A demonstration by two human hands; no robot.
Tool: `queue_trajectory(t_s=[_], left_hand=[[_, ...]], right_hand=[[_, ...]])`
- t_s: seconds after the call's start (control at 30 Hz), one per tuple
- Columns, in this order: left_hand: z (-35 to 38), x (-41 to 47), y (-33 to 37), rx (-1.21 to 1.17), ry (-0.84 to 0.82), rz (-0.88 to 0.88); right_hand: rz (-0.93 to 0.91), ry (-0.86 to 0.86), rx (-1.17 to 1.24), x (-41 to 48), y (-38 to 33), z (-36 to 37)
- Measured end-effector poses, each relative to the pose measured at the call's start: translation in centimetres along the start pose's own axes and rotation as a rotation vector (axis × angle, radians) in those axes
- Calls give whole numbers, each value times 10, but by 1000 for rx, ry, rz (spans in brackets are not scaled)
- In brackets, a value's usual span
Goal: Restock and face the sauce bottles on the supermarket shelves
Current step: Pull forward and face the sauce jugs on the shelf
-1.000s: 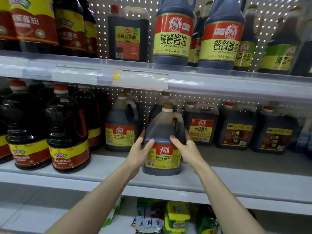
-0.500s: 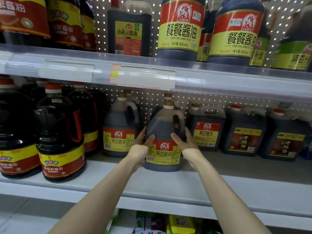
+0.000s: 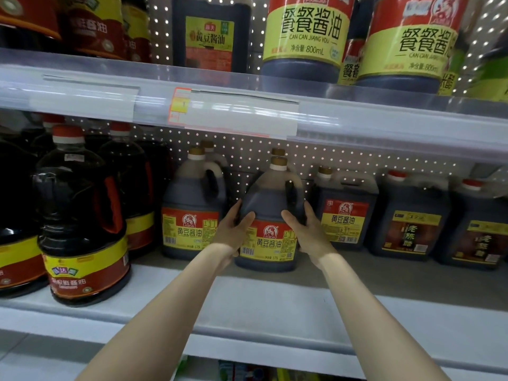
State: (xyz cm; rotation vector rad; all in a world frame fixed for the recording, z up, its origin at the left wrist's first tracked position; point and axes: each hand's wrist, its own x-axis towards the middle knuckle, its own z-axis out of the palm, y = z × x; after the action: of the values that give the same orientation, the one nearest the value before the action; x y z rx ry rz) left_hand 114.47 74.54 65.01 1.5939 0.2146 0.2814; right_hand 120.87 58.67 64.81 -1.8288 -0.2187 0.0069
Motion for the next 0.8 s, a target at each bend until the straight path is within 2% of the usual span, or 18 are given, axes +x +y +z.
queue_trajectory(t_s=[0.37, 0.8], left_hand=[[1, 16, -8, -76, -44, -12], [0, 21, -11, -59, -59, -12]], right_hand=[[-29, 0, 13, 10, 2, 1], [-47, 7, 27, 6, 0, 0]])
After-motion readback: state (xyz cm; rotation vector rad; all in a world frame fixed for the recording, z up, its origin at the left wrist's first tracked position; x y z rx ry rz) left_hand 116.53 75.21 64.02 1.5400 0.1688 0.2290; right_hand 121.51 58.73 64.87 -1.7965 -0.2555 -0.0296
